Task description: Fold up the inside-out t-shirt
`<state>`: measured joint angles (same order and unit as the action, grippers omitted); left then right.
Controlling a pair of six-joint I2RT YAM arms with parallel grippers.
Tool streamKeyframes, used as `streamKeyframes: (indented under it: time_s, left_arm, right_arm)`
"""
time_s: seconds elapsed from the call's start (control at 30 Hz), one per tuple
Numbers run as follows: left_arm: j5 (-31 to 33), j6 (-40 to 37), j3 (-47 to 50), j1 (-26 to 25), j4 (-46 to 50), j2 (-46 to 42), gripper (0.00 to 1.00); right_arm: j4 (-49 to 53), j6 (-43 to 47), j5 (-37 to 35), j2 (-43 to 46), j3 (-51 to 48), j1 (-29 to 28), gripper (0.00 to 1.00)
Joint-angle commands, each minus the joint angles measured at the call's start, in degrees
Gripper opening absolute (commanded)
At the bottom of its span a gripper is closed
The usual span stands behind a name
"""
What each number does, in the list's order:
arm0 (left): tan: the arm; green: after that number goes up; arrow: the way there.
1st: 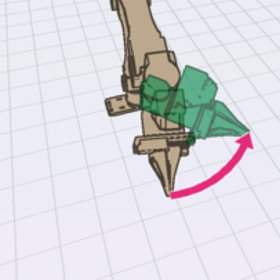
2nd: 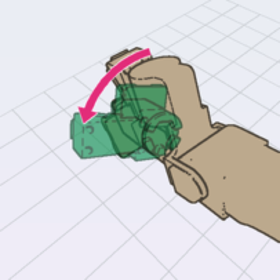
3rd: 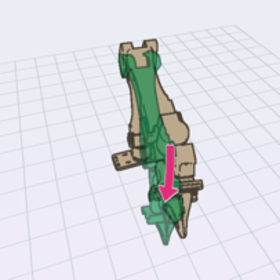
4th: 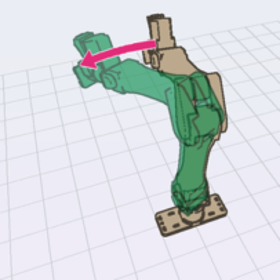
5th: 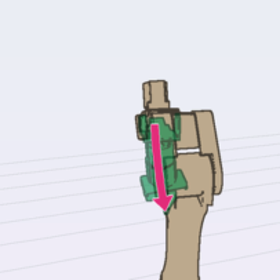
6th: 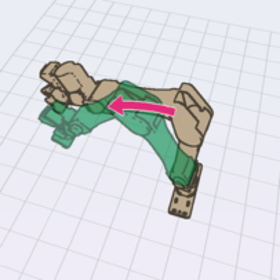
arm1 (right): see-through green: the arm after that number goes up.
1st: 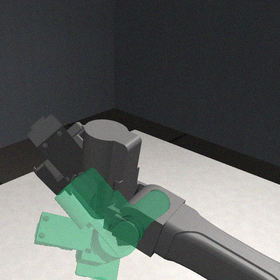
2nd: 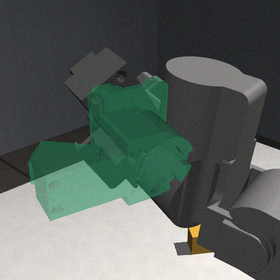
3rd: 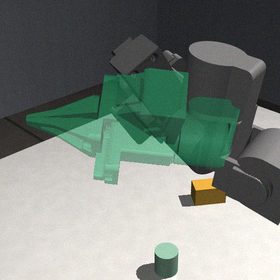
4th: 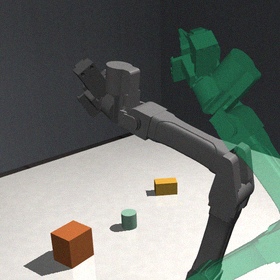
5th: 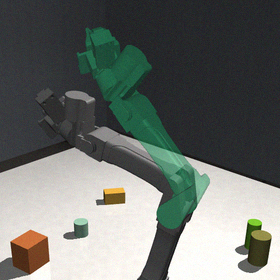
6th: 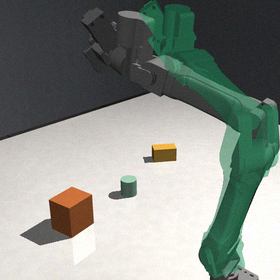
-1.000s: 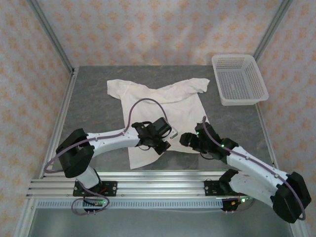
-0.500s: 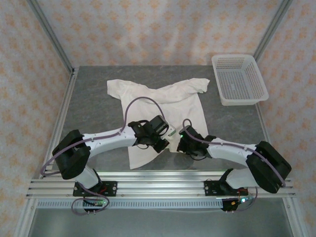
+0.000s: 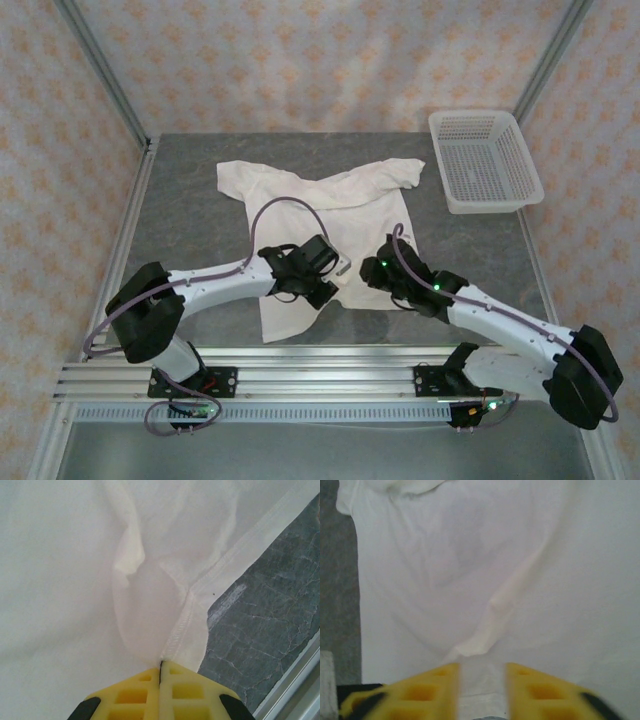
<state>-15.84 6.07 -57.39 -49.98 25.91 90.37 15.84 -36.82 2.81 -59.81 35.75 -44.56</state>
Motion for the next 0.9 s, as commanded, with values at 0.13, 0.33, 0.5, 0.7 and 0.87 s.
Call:
streamKeyframes:
  time_s: [0.13,0.33,0.5,0.7,0.87]
  left_arm:
    - [-1.64,-0.04,-0.85,2.52,0.02,0.00,0.19]
    - [-5.43,1.67,0.73,2.61,-2.99,0.47,0.16]
    - [-11.14,2.43,1.94,2.61,-5.43,1.95,0.27]
    - [-0.78,3.11,1.16,2.63,-2.09,4.41,0.35]
    - [-1.29,3.81,1.05,2.57,-3.78,6.63,0.26]
  right_arm:
    - [-18.46,17.12,5.97,-0.48,-10.97,-2.68,0.56]
    - [-22.21,17.16,5.20,-2.59,-13.28,-4.48,0.57]
    - [-18.37,16.05,4.34,-1.91,-12.94,-4.47,0.57]
    - [-17.71,15.27,2.65,1.68,-14.74,-4.48,0.57]
    - [-15.90,14.49,0.63,2.33,-14.66,-4.49,0.57]
